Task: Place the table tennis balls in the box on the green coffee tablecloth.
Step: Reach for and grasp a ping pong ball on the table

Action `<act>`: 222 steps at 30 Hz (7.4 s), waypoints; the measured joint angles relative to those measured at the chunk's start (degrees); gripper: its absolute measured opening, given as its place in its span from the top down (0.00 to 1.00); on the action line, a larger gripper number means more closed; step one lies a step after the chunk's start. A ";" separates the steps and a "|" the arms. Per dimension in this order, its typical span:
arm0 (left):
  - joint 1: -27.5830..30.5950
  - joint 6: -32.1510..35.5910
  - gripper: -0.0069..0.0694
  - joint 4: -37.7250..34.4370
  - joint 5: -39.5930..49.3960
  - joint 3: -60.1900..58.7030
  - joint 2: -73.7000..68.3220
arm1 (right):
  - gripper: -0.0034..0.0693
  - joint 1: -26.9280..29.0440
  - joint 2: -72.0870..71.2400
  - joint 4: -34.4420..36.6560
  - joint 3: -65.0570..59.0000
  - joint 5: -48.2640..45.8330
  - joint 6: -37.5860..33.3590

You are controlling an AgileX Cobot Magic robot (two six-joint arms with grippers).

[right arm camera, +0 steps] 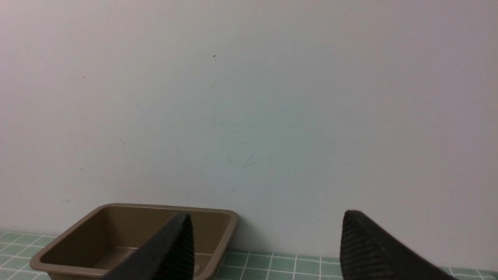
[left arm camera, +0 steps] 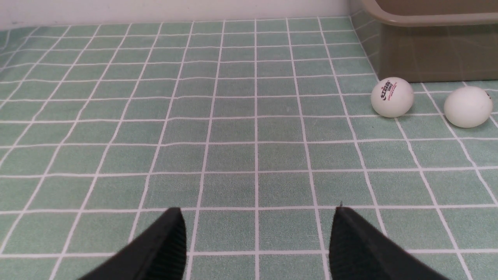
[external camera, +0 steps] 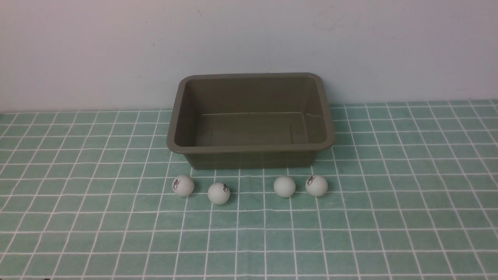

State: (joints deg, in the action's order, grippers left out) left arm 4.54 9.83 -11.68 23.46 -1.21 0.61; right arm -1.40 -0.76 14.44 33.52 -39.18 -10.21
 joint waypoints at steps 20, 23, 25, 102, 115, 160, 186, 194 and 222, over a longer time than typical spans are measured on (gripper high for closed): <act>0.00 0.00 0.32 0.00 0.00 0.00 0.00 | 0.32 0.00 0.00 0.39 0.00 -0.75 0.00; 0.00 0.00 0.32 0.00 -0.40 -0.05 0.00 | 0.32 0.00 0.00 0.39 0.00 -0.75 0.00; 0.00 -0.06 0.32 -0.08 -1.06 -0.12 0.00 | 0.32 0.00 0.00 0.39 0.00 -0.82 0.00; 0.00 27.90 0.26 -23.39 16.17 31.76 -17.85 | 0.32 0.00 3.05 14.99 0.02 -8.59 -12.57; 0.00 28.00 0.21 -24.14 20.89 31.76 -18.23 | 0.32 0.00 14.24 26.22 0.02 -11.47 -25.32; 0.00 28.11 0.21 -28.19 21.04 31.76 -23.97 | 0.31 -0.61 80.74 44.17 16.31 -8.07 -58.24; 0.00 28.22 0.21 -28.19 21.53 31.76 -23.97 | 0.29 -14.82 106.58 44.81 28.77 7.64 -55.89; 0.00 28.22 0.21 -28.19 21.59 31.76 -23.97 | 0.29 -14.82 110.19 44.59 29.00 8.46 -55.36; 0.00 28.22 0.21 -28.19 21.59 31.76 -23.97 | 0.49 -14.82 113.66 51.59 29.38 9.27 -62.69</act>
State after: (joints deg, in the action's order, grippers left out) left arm 4.54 38.05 -39.87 45.05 30.55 -23.36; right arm -16.22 112.90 66.03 62.90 -29.91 -72.90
